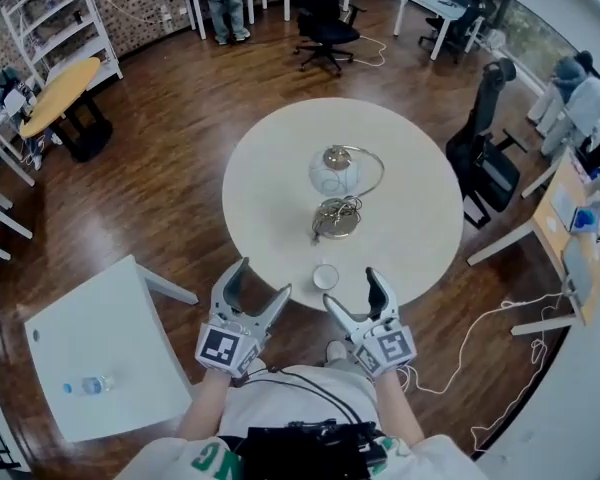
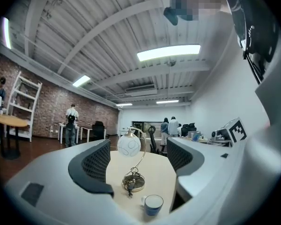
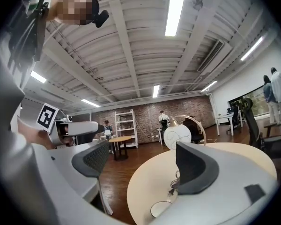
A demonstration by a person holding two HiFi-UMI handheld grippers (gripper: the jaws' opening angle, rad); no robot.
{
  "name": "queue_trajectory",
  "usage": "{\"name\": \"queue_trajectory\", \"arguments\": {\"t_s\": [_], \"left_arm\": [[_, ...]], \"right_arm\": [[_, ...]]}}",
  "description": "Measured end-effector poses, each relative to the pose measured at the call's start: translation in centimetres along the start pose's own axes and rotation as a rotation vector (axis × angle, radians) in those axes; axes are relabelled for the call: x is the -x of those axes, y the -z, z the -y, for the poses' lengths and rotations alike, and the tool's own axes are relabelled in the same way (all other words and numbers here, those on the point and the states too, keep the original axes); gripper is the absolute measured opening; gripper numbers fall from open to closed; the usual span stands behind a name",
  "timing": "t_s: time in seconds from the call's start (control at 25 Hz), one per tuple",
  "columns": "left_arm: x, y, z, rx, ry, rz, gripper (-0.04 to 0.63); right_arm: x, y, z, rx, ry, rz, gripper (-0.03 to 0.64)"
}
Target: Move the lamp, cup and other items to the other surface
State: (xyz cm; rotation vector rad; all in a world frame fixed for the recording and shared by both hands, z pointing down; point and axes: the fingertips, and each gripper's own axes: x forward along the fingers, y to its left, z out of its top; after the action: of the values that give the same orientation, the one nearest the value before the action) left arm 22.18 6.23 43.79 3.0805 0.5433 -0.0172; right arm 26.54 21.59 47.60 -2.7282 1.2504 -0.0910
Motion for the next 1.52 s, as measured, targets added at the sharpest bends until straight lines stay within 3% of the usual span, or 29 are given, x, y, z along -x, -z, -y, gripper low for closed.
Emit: {"name": "queue_trajectory", "arguments": {"t_s": [0.16, 0.44, 0.64, 0.96, 1.16, 1.52], "left_arm": [[-2.7, 0.9, 2.7, 0.022, 0.064, -0.031, 0.367], [-4.0, 1.1, 3.2, 0.051, 0.058, -0.028, 0.365], [-4.2, 2.4, 3.2, 0.065, 0.037, -0.071, 0.365], [-5.2, 2.7, 0.8, 0.058, -0.050, -0.105, 0.365], [-4.0, 4.4, -0.9, 0.082, -0.139, -0.155, 0.365], [-1.9, 7.4, -3.1, 0.117, -0.228, -0.255, 0.365]], "right_arm": [[1.3, -0.3, 3.3, -0.029, 0.062, 0.022, 0.456], [1.6, 1.5, 6.1, -0.093, 0.085, 0.008, 0.449], [-1.7, 6.7, 10.0, -0.061, 0.064, -0.113, 0.448], [-9.5, 15.3, 18.1, -0.142, 0.057, -0.310, 0.445], [-14.6, 21.0, 19.6, -0.102, 0.006, -0.426, 0.399], [-23.2, 25.6, 19.5, -0.048, -0.026, -0.464, 0.381]]}}
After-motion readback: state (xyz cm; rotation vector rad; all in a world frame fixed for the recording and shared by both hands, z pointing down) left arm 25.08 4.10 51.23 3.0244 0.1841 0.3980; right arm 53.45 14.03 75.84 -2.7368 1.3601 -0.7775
